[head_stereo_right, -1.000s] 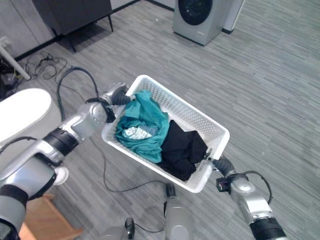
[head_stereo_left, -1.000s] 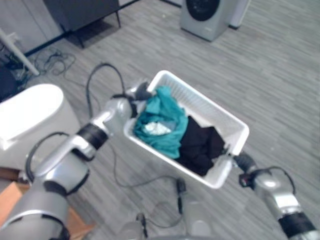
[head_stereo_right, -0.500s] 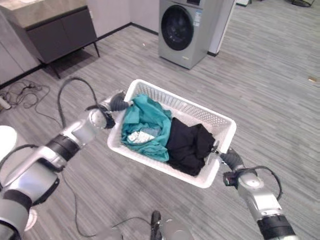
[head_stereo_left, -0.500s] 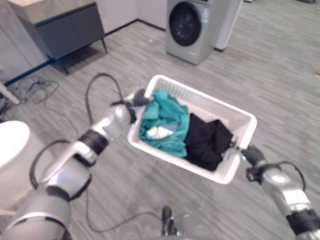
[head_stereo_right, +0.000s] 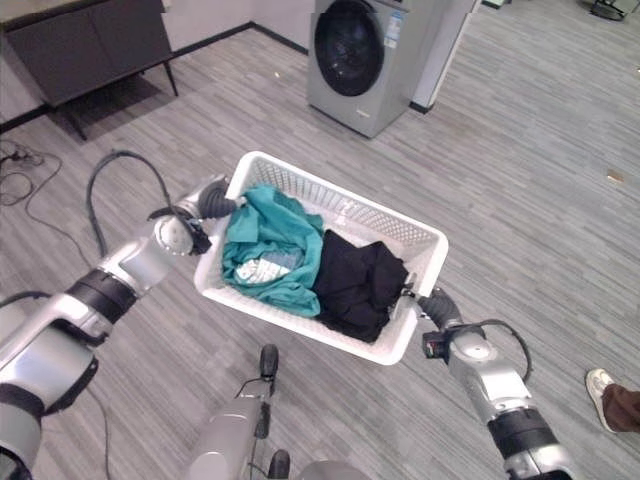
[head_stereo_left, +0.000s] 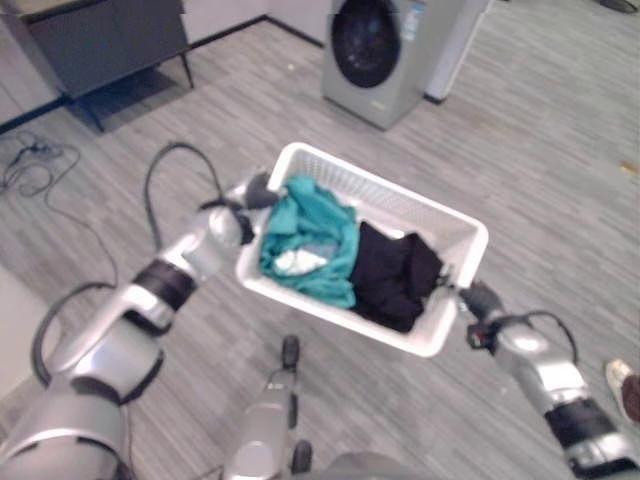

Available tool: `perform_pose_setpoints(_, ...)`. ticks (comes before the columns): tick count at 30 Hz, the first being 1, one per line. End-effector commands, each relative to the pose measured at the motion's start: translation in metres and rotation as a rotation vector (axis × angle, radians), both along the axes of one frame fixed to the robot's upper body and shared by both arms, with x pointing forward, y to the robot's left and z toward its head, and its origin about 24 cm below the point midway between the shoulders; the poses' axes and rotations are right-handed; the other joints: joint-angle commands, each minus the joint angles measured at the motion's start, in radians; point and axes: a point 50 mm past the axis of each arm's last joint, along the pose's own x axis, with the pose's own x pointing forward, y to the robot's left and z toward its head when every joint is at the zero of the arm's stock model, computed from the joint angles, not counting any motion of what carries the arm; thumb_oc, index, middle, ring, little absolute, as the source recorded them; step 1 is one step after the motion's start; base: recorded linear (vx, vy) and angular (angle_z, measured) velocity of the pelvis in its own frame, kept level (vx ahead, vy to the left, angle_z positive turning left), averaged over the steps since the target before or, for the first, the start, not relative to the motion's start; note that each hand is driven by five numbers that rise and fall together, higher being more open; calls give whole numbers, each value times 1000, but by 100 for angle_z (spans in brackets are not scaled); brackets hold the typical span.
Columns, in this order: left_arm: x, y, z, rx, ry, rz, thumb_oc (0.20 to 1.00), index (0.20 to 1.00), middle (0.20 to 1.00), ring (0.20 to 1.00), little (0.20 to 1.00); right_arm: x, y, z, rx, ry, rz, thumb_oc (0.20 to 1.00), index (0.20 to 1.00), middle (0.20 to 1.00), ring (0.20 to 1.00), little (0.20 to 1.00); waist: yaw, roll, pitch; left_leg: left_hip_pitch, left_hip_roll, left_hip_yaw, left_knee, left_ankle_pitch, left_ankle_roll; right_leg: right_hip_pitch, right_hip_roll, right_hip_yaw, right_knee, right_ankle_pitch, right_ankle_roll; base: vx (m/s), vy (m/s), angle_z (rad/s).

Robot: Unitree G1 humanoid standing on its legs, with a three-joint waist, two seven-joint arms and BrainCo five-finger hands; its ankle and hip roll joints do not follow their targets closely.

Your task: Grab the laundry basket,head to the washer,open it,put in the laundry and shut it.

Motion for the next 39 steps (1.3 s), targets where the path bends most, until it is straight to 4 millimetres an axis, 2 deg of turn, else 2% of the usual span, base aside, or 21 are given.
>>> perform_pose_setpoints(1,0,-65,52,-99,-171,-230,200,200,200,200,200,34,25,93,80,-447,149,200,200,200,200,200,3,42,-114,96,131,-11,-39,70,-92,-70,-120,-58,52,-59,66,723,219,-35)
perform_pose_setpoints(2,0,-57,50,-86,-167,-216,200,200,200,200,200,34,25,93,76,-442,157,200,200,200,200,200,11,24,-147,112,93,-20,37,36,-66,-56,-159,-41,144,-17,102,524,165,-13)
perform_pose_setpoints(3,0,-57,50,-86,-167,-216,200,200,200,200,200,34,25,93,76,-443,157,200,200,200,200,200,11,26,-150,107,95,-20,36,39,-66,-62,-157,-41,145,-15,102,710,222,-17)
perform_pose_setpoints(6,0,-56,53,-83,-180,-213,200,200,200,200,200,35,33,87,66,-422,183,200,200,200,200,200,-3,11,-151,172,58,0,86,-45,-5,-145,-205,-26,413,156,178,372,165,-33)
perform_pose_setpoints(8,1,-57,51,-91,-181,-206,200,200,200,200,200,37,39,87,64,-427,201,200,200,200,200,200,-20,16,-141,216,47,4,101,-92,29,-201,-224,-18,575,237,209,369,173,3)
perform_pose_setpoints(11,2,-51,56,-110,-190,-181,200,200,200,200,200,42,46,88,67,-431,210,200,200,200,200,200,-38,49,-119,296,54,-3,87,-124,62,-344,-263,-43,707,189,184,334,134,-4)
perform_pose_setpoints(12,2,-55,56,-135,-182,-191,200,200,200,200,200,43,45,88,60,-426,201,200,200,200,200,200,-55,62,-103,335,50,-23,79,-137,66,-420,-256,-43,684,140,165,283,74,-8)
perform_pose_setpoints(14,1,-56,56,-140,-180,-194,200,200,200,200,200,43,43,88,54,-424,196,200,200,200,200,200,-66,65,-102,353,46,-37,75,-143,62,-440,-238,-34,628,121,156,245,-11,1)
perform_pose_setpoints(15,1,-56,54,-145,-177,-197,200,200,200,200,200,43,42,88,56,-424,195,200,200,200,200,200,-78,67,-103,369,44,-51,76,-155,56,-453,-220,-26,555,99,150,415,-99,18)
perform_pose_setpoints(16,0,-57,53,-145,-173,-199,200,200,200,200,200,41,40,88,53,-427,190,200,200,200,200,200,-94,58,-108,391,36,-61,74,-179,44,-464,-215,6,359,67,145,320,-87,40)
perform_pose_setpoints(17,0,-57,52,-145,-172,-200,200,200,200,200,200,41,40,88,53,-426,190,200,200,200,200,200,-94,62,-109,393,40,-62,72,-181,43,-456,-210,4,346,71,145,324,-93,40)
perform_pose_setpoints(19,1,-61,49,-149,-169,-197,200,200,200,200,200,40,39,89,50,-430,193,200,200,200,200,200,-105,64,-114,428,32,-80,69,-212,33,-475,-198,41,160,105,159,356,-82,44)
perform_pose_setpoints(21,1,-60,43,-146,-162,-185,200,200,200,200,200,39,39,91,47,-437,201,200,200,200,200,200,-108,65,-115,476,29,-82,75,-248,26,-516,-220,8,-2,164,188,397,-100,30)
perform_pose_setpoints(25,2,-57,38,-113,-158,-178,200,200,200,200,200,40,38,89,37,-423,201,200,200,200,200,200,-124,72,-127,523,41,-92,95,-257,7,-519,-217,-12,-33,180,195,387,-120,25)
perform_pose_setpoints(26,3,-60,35,-90,-146,-186,200,200,200,200,200,40,31,88,39,-411,183,200,200,200,200,200,-131,60,-166,535,66,-101,175,-236,-28,-461,-213,-3,-19,229,170,688,-297,25)
perform_pose_setpoints(28,3,-60,33,-92,-139,-185,200,200,200,200,200,40,31,88,49,-411,181,200,200,200,200,200,-138,64,-175,533,89,-101,214,-222,-42,-436,-203,-21,-19,230,160,412,-215,39)
perform_pose_setpoints(30,2,-62,31,-103,-129,-197,200,200,200,200,200,39,31,87,63,-410,180,200,200,200,200,200,-147,66,-189,499,157,-91,366,-88,-93,-390,-171,-47,-12,212,121,300,-259,29)
perform_pose_setpoints(32,1,-58,36,-105,-133,-195,200,200,200,200,200,40,32,86,60,-402,182,200,200,200,200,200,-133,42,-187,406,272,-39,642,25,-95,-304,-142,-79,-20,155,59,394,-379,30)
perform_pose_setpoints(36,1,-64,41,-139,-138,-208,200,200,200,200,200,41,35,86,56,-402,182,200,200,200,200,200,-110,34,-164,330,356,1,753,32,-104,-238,-105,-97,-27,108,24,245,-223,-16)
perform_pose_setpoints(37,0,-69,44,-144,-142,-220,200,200,200,200,200,39,33,87,52,-406,175,200,200,200,200,200,-106,19,-157,283,375,25,729,8,-99,-219,-113,-108,-31,100,28,286,-113,8)
perform_pose_setpoints(39,-1,-80,47,-165,-151,-245,200,200,200,200,200,33,28,86,36,-408,164,200,200,200,200,200,-96,-4,-138,214,344,46,545,-54,-97,-190,-135,-115,-31,85,43,240,2,25)
